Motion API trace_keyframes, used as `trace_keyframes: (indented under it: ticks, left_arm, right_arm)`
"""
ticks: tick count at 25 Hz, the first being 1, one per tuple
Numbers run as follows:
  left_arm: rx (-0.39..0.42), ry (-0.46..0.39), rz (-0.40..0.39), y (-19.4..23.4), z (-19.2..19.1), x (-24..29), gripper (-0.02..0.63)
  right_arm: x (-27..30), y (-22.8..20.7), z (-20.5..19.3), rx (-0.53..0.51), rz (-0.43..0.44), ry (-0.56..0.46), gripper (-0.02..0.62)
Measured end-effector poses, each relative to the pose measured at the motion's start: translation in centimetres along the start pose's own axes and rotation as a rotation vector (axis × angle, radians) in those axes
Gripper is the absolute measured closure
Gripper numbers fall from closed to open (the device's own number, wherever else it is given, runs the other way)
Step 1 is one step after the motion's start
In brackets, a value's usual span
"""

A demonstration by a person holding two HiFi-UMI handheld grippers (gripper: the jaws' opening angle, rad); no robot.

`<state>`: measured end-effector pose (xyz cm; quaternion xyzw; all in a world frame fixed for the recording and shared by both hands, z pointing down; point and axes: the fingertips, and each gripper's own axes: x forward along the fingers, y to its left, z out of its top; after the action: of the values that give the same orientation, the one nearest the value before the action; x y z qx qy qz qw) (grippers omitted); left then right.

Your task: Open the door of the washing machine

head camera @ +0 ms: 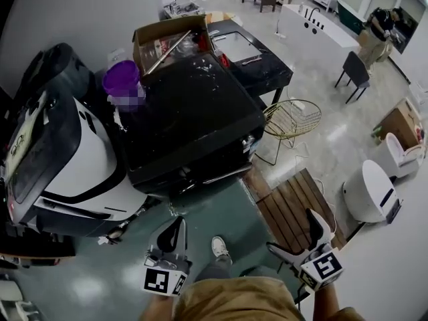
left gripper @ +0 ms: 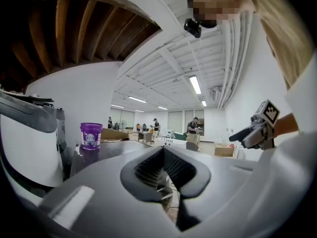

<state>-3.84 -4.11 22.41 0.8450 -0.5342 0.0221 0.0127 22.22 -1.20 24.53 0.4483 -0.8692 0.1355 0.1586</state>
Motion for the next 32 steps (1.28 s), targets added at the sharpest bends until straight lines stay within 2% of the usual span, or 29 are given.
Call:
trace_keyframes:
  ticks: [4, 8, 12, 16, 18, 23, 29, 32]
  left_arm:
    - [-0.004, -0.002, -0.003, 2.0, 0.7, 3.5, 0.546]
    - [-0.027, 0.017, 0.028, 2.9, 0.9, 5.6, 0.546]
    - [-0.017, 0.018, 0.107, 3.8, 0.7, 7.3, 0.546]
    - [0.017, 0.017, 0.203, 4.0, 2.3, 9.1, 0.546]
    - [0.04, 0.023, 0.254, 4.2, 2.9, 9.9, 0.546]
    - [0.027, 0.065, 0.379, 4.2, 1.5, 10.7, 0.546]
    - [0.024, 0.121, 0.458, 2.9, -0.6, 10.9, 0.546]
    - [0.025, 0.133, 0.475, 2.6, -1.1, 10.7, 0.546]
  right_arm:
    - [2.8, -1.3, 1.4, 0.005, 0.007, 0.023, 0.023]
    - [5.2, -3.3, 2.3, -0.007, 0.039, 0.035, 0.023]
    - [8.2, -6.1, 3.7, -0.021, 0.092, 0.002, 0.023]
    - [11.2, -9.3, 5.0, -0.041, 0.189, 0.003, 0.023]
    - [12.6, -11.3, 4.5, -0.074, 0.223, 0.04, 0.023]
    - [16.3, -14.6, 2.0, -0.119, 0.318, 0.114, 0.025]
    - [19.5, -14.9, -1.3, -0.147, 0.433, 0.194, 0.025]
    - [20.8, -14.9, -3.4, -0.17, 0.449, 0.233, 0.026]
